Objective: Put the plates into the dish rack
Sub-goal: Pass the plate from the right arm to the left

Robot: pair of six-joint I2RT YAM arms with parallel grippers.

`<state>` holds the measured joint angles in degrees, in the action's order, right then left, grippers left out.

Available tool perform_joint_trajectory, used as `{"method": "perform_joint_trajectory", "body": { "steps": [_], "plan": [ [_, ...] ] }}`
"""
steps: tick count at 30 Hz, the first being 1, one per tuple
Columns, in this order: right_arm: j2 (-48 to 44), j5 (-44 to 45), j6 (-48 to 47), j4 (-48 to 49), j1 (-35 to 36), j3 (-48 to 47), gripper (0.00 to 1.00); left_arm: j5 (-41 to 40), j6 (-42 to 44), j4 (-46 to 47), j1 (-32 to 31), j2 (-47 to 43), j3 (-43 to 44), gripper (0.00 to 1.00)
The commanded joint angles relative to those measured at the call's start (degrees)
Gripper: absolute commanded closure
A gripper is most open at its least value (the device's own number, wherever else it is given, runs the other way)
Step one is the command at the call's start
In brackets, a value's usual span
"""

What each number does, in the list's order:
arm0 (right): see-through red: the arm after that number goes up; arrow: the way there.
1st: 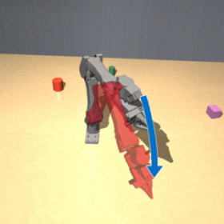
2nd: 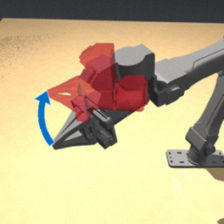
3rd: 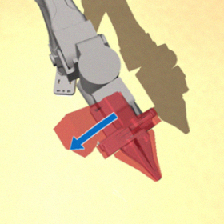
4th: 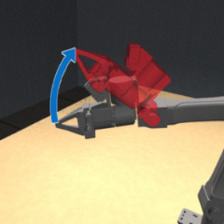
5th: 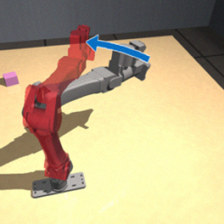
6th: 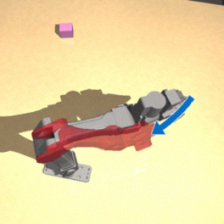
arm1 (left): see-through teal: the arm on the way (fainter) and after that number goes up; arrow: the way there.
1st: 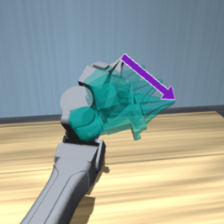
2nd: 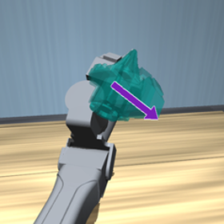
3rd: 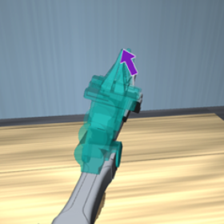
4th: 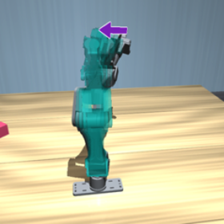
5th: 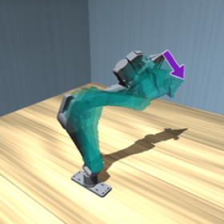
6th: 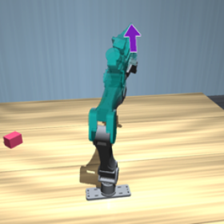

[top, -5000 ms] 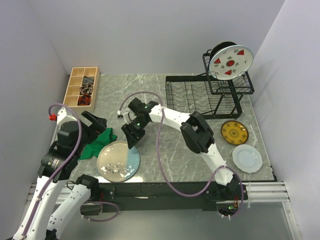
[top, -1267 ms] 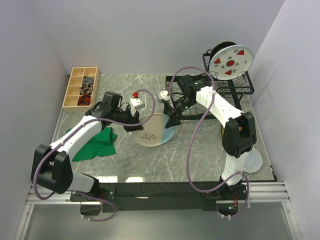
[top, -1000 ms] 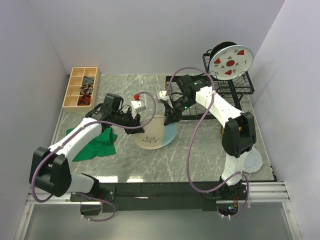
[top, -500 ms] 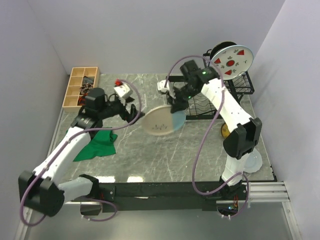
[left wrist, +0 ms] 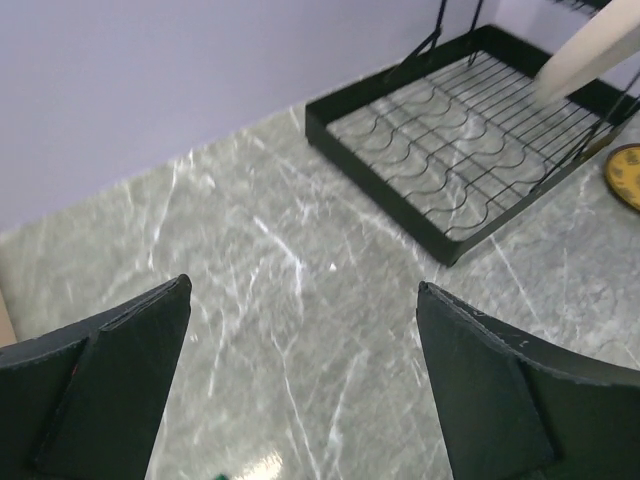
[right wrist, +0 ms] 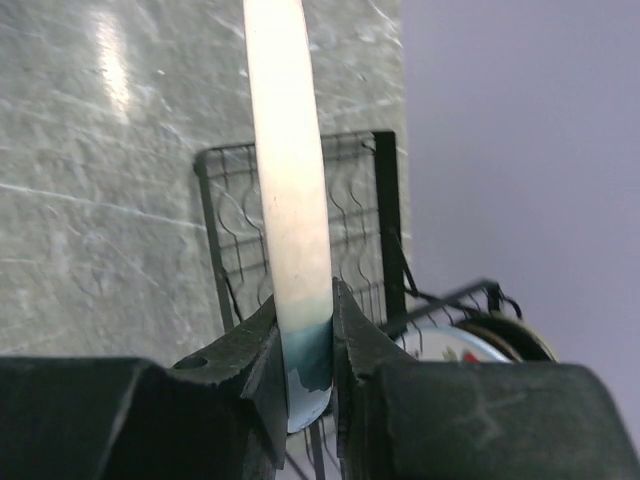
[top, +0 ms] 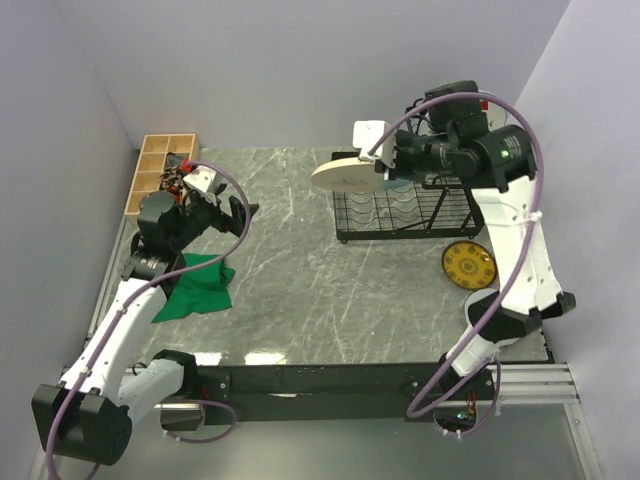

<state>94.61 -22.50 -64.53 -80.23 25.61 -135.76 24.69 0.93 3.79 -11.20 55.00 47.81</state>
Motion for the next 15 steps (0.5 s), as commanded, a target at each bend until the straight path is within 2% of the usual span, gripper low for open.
{"method": "perform_joint_trajectory", "body": {
  "steps": [1,7,15],
  "plan": [
    [-4.25,8.25,0.81,6.65,-0.47,-3.19,1.00,-1.05,-3.04,5.61,0.92,0.63,-1.84,0.01],
    [-5.92,15.20,0.99,10.18,-5.81,-5.12,1.00,-0.34,-2.42,6.49,1.36,2.65,-2.02,0.01],
    [-8.74,17.05,-1.99,13.25,-14.00,-3.54,1.00,2.03,-4.53,10.44,1.62,5.81,-2.20,0.00]
  ]
}}
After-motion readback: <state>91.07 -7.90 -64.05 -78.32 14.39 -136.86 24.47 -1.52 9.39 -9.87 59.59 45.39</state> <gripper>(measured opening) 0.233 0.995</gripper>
